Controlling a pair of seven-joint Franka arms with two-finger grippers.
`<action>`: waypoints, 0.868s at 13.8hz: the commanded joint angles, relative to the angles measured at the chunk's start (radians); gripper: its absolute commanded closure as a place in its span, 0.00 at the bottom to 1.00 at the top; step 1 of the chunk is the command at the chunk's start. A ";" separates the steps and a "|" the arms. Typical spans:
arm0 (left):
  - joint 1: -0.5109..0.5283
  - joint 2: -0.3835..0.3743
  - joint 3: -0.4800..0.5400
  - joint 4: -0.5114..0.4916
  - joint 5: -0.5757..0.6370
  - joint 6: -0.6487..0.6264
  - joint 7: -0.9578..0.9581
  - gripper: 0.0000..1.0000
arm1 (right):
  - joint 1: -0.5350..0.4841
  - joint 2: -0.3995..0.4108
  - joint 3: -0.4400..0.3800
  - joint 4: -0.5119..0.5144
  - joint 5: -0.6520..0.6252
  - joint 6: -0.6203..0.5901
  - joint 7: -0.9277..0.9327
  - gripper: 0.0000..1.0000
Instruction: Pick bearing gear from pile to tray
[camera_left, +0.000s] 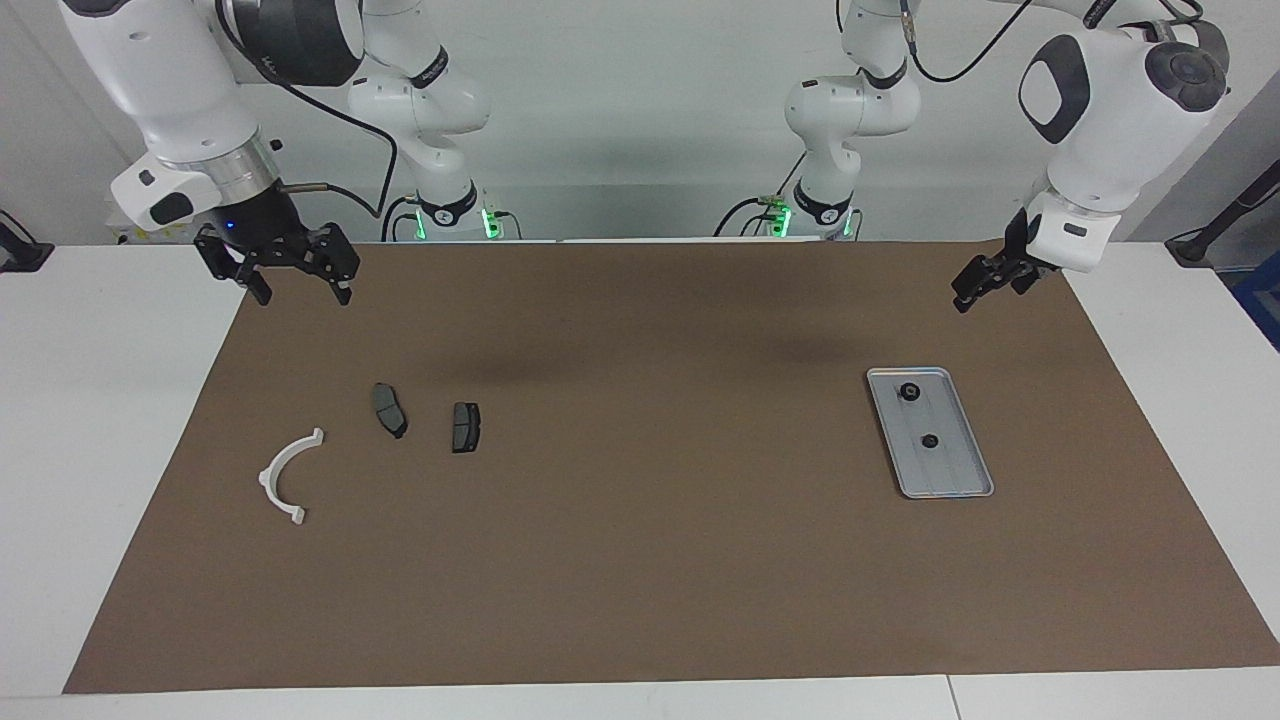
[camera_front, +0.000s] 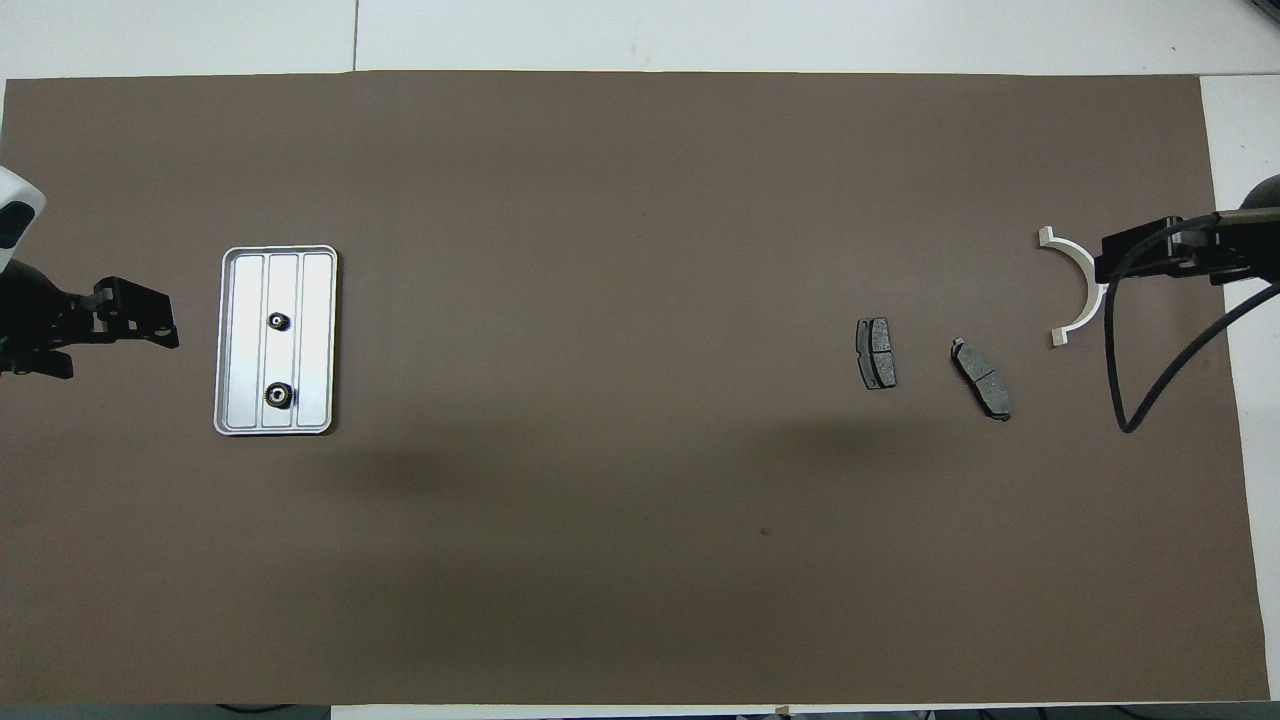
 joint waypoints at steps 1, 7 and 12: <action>0.036 -0.020 -0.034 -0.006 -0.007 0.006 0.033 0.00 | -0.006 -0.007 0.006 -0.003 -0.017 -0.010 -0.021 0.00; 0.051 -0.015 -0.051 0.005 -0.007 0.019 0.033 0.00 | -0.004 -0.007 0.006 -0.003 -0.017 -0.011 -0.021 0.00; 0.048 -0.012 -0.050 0.010 -0.007 0.018 0.031 0.00 | -0.004 -0.007 0.006 -0.003 -0.017 -0.011 -0.021 0.00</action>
